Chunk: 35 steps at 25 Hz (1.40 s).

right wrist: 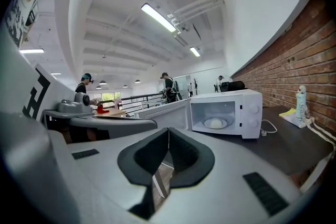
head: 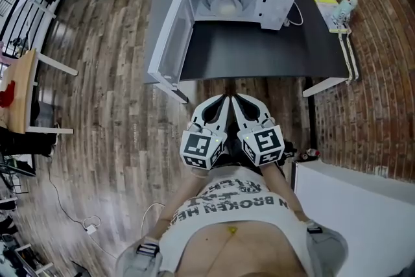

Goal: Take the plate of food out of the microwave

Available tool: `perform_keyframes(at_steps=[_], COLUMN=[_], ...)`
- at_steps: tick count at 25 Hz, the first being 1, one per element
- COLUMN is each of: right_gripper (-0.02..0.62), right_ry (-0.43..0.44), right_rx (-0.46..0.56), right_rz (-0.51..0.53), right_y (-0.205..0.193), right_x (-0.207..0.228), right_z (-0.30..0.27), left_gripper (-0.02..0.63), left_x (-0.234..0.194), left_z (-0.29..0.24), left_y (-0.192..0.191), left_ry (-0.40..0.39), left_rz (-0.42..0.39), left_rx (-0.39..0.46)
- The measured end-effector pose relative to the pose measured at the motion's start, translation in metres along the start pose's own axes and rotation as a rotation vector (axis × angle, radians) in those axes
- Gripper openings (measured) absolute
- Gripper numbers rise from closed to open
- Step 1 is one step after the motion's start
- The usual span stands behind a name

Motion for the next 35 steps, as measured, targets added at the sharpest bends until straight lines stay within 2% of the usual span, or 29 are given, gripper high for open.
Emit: perform_keyframes(at_steps=[12, 22, 30, 35], right_gripper=[0.009, 0.009, 0.009, 0.009], right_ry=[0.07, 0.094, 0.131, 0.122], right_rx=[0.027, 0.039, 0.046, 0.037], right_rz=[0.0, -0.001, -0.006, -0.01], right_y=[0.018, 0.018, 0.013, 0.012], right_x=[0.085, 0.149, 0.17, 0.177], right_z=[-0.064, -0.087, -0.103, -0.116], left_gripper=[0.008, 0.008, 0.008, 0.008], left_x=[-0.022, -0.022, -0.025, -0.038], left_z=[-0.087, -0.145, -0.17, -0.183], left_y=[0.036, 0.049, 0.049, 0.052], left_ry=[0.066, 0.113, 0.146, 0.145], left_rz=[0.01, 0.024, 0.022, 0.044], left_rx=[0.02, 0.053, 0.045, 0.035])
Point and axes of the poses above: the fingertips, and each gripper's own axes: z backward along the fingers, x to its right, y out of its top, the point moved 10 cm from there along z, backward along the fingers, and after that the axes turned 13 degrees about z, right-handed, at the moved point
